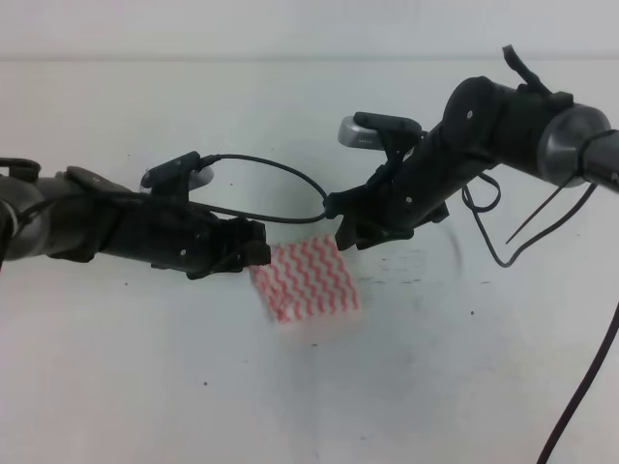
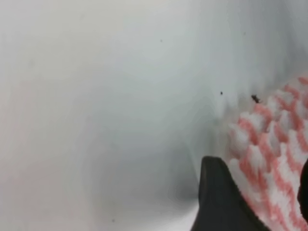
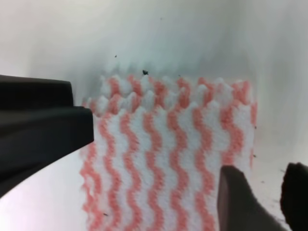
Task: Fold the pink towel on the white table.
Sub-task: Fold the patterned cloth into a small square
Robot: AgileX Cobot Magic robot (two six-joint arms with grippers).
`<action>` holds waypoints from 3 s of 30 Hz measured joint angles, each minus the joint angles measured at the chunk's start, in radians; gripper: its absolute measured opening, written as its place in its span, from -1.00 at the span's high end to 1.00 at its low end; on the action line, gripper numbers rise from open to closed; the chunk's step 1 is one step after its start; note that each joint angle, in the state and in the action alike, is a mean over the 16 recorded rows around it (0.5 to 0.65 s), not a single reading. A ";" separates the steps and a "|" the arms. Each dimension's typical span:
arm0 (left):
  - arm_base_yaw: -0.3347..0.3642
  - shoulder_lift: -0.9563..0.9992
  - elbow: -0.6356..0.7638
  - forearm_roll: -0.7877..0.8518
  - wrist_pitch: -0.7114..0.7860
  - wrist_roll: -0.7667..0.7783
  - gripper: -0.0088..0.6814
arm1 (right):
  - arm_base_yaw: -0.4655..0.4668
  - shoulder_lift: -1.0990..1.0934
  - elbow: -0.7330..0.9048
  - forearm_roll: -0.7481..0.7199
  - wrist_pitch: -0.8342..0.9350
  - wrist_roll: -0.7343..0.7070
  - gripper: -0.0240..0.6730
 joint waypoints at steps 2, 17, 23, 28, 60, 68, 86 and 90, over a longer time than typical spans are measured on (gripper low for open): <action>0.000 0.008 0.000 0.005 -0.002 -0.038 0.04 | -0.007 -0.001 -0.002 -0.001 0.007 0.000 0.38; -0.006 0.052 -0.001 0.044 -0.005 -0.085 0.05 | -0.019 -0.003 -0.009 0.000 0.020 0.000 0.43; -0.014 0.052 -0.001 0.079 -0.016 -0.068 0.21 | -0.018 -0.002 -0.009 0.000 0.020 0.000 0.43; -0.019 0.050 -0.003 0.094 -0.025 -0.054 0.39 | -0.018 -0.002 -0.009 0.001 0.019 0.000 0.43; -0.024 0.043 -0.009 0.083 -0.021 -0.004 -0.02 | -0.018 -0.002 -0.009 0.002 0.014 0.000 0.63; -0.044 0.044 -0.009 0.093 -0.044 0.003 0.08 | -0.018 -0.002 -0.009 0.002 0.011 0.000 0.64; -0.072 0.045 -0.011 0.148 -0.099 0.007 0.44 | -0.018 -0.002 -0.009 0.002 0.009 0.000 0.65; -0.072 0.047 -0.011 0.161 -0.108 0.012 0.62 | -0.018 -0.002 -0.009 0.002 0.009 0.000 0.65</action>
